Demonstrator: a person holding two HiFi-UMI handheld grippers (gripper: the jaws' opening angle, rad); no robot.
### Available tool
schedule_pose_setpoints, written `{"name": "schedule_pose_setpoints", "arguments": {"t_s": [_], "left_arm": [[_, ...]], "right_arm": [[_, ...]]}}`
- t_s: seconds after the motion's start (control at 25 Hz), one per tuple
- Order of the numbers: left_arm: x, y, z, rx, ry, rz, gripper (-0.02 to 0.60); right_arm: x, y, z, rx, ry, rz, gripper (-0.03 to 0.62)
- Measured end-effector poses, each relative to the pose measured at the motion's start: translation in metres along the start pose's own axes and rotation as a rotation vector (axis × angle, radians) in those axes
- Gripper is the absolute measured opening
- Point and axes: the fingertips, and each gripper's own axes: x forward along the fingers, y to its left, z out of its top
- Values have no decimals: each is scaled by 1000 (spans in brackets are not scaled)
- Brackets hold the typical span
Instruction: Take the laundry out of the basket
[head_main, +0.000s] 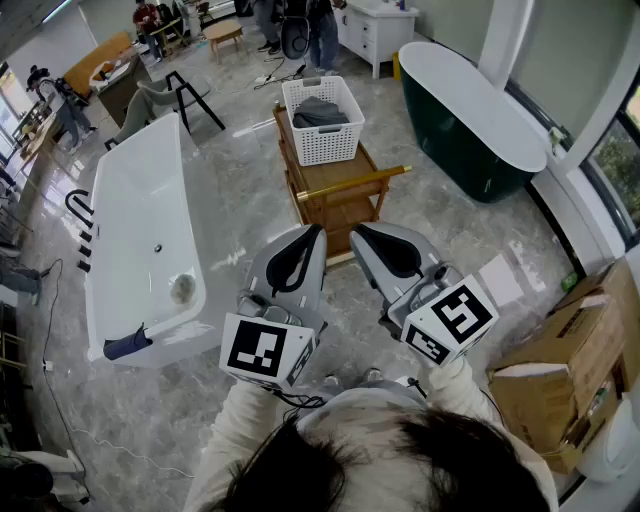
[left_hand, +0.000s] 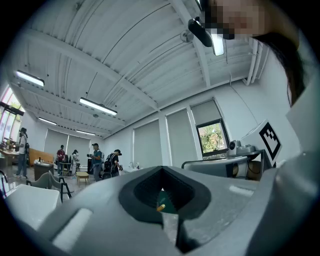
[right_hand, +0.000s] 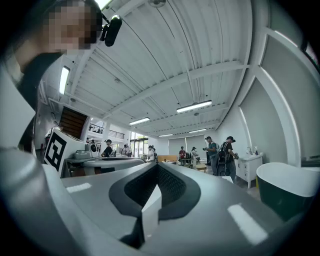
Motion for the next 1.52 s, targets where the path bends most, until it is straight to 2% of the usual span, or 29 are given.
{"name": "schedule_pose_setpoints", "arguments": {"t_s": [0.36,0.84,0.96,1.2,1.52], "left_arm": [[-7,8,0,-1,-8,10,0],[-28,45,-5,-7,-19,0,0],[-24,56,-13,-25,-18,-9,0],[10,69,-28,-42,-2,-39,2],[105,100,-40,-29,-4,-16,2]], "right_arm": [[6,7,-1,-8,5,6,23],[37,32,-4,-7,-5,-2,25],[42,29,-8,1,-8,-8,54],[58,-3,-17,7,5,-24,97],[103,-94,-24,-13,14,14,98]]}}
